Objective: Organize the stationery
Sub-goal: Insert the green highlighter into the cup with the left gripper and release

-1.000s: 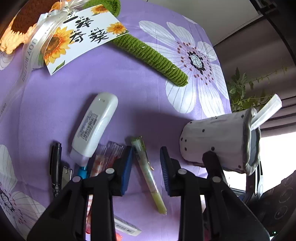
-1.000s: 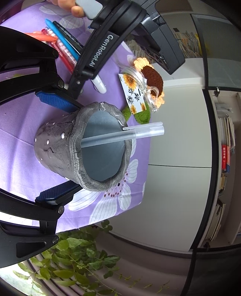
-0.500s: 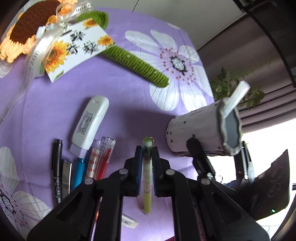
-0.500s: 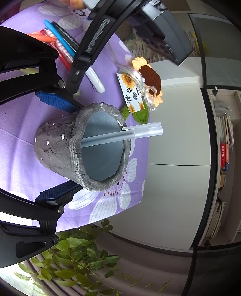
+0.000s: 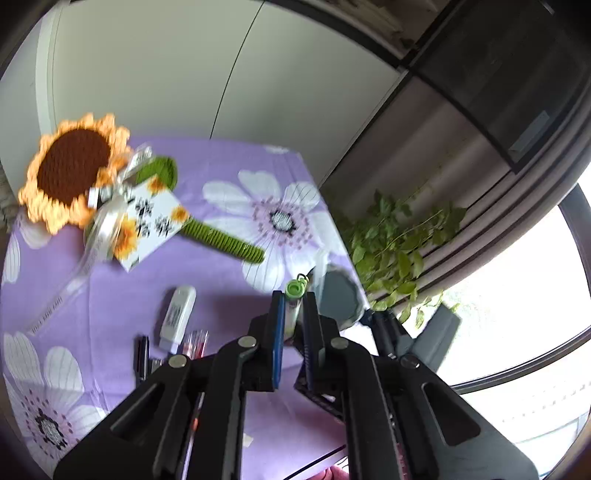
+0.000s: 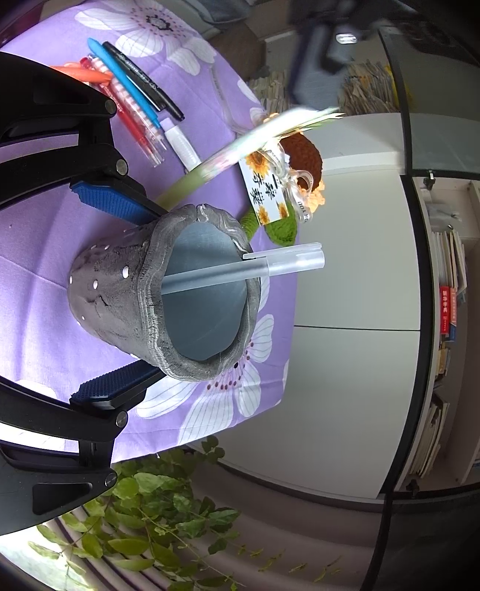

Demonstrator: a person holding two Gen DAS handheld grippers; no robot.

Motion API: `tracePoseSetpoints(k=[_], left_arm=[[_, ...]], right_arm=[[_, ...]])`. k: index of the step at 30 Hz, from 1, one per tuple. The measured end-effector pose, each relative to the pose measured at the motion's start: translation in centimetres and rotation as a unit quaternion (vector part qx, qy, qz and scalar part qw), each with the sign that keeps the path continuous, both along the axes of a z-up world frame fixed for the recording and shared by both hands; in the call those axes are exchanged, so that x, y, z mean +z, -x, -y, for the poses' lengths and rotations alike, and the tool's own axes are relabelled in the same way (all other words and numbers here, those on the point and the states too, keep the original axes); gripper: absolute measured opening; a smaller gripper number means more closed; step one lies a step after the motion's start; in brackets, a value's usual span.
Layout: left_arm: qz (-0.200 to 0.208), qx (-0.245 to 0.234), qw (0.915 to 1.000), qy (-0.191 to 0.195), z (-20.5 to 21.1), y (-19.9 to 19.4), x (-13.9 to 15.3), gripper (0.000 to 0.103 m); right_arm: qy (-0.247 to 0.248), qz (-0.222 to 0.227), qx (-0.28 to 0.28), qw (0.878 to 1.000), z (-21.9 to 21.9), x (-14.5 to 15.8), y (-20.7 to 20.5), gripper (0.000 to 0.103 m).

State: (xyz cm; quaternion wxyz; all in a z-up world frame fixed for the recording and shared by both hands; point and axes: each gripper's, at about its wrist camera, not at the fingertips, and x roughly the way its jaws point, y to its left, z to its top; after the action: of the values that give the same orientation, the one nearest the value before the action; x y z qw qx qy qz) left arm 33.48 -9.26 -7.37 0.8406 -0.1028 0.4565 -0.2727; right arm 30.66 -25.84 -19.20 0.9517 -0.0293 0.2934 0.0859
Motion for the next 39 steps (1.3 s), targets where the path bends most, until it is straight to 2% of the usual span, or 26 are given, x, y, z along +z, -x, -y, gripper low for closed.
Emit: tracePoseSetpoints(k=[6, 11, 15, 20, 29, 39], left_arm=[[0.054, -0.008, 0.9985, 0.012, 0.2, 1.0, 3.7, 0.007], [0.078, -0.009, 0.9969, 0.004, 1.7, 1.2, 4.3, 0.007], [0.065, -0.019, 0.9977, -0.004, 3.3, 0.4, 3.1, 0.007], [0.048, -0.017, 0.9982, -0.032, 4.3, -0.7, 0.8, 0.007], [0.001, -0.037, 0.9975, -0.060, 5.6, -1.4, -2.9, 0.007], [-0.025, -0.045, 0.9964, -0.067, 5.9, -1.7, -4.2, 0.007]], right_arm=[[0.000, -0.001, 0.001, 1.000, 0.0, 0.0, 0.0, 0.074], [0.000, -0.001, 0.001, 1.000, 0.1, 0.0, 0.0, 0.074], [0.000, 0.000, 0.000, 1.000, 0.2, 0.0, 0.0, 0.074], [-0.001, 0.000, 0.001, 1.000, 0.1, 0.1, 0.0, 0.074], [-0.001, -0.004, 0.002, 1.000, 0.1, 0.0, -0.2, 0.074], [0.000, -0.005, 0.001, 1.000, -0.2, 0.0, -0.2, 0.074]])
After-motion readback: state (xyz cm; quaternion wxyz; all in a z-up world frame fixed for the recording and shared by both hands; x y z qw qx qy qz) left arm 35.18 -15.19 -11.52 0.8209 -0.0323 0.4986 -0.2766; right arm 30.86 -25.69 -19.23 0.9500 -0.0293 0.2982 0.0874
